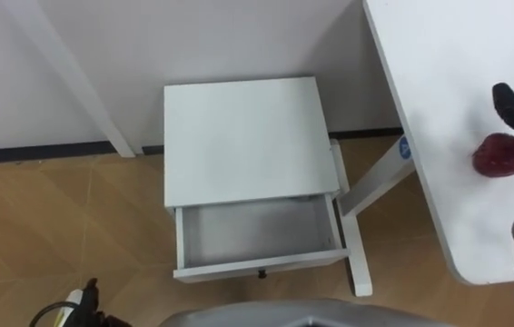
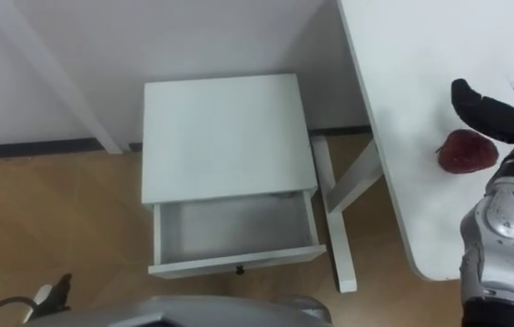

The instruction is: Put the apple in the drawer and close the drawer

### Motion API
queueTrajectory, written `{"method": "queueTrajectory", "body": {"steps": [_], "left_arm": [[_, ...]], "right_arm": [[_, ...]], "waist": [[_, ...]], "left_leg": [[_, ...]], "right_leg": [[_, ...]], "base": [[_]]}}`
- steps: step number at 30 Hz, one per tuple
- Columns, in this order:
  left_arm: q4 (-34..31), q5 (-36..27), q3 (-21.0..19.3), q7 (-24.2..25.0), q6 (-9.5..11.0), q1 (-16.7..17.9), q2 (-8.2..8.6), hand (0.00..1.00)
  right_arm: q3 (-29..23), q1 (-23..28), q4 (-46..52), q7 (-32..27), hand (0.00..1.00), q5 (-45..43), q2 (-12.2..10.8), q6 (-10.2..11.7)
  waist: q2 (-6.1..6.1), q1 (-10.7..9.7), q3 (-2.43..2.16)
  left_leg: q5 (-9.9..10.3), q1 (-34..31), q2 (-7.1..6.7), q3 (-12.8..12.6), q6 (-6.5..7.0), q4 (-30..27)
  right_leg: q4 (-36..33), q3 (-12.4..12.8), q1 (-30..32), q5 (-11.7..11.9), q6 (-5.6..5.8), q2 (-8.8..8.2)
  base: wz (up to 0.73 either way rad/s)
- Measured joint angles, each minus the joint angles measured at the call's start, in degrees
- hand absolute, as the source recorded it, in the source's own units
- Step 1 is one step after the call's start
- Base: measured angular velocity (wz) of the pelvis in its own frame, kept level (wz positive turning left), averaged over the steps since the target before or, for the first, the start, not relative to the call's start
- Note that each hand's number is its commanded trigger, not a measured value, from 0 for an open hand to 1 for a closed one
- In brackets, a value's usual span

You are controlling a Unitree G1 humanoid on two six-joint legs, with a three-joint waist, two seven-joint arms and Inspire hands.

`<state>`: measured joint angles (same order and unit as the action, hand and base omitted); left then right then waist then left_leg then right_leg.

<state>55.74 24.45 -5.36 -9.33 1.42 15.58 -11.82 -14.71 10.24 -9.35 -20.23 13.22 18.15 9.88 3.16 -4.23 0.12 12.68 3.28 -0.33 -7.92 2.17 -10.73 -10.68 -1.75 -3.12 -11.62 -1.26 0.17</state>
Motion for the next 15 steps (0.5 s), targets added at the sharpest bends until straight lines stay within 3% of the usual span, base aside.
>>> {"method": "queueTrajectory", "body": {"steps": [15], "left_arm": [[-0.07, -0.11, 1.29, -0.06, 0.74, 0.85, -0.36, 0.0]], "right_arm": [[2.51, 0.68, -7.31, 5.87, 0.0, -1.56, 0.01, 0.07]], "waist": [[-0.15, -0.17, -0.09]], "left_leg": [[0.0, -0.17, 0.0, 0.02, 0.0, -0.05]], "right_leg": [[0.03, -0.05, -0.12, 0.11, 0.01, -0.05]], "base": [[0.0]]}}
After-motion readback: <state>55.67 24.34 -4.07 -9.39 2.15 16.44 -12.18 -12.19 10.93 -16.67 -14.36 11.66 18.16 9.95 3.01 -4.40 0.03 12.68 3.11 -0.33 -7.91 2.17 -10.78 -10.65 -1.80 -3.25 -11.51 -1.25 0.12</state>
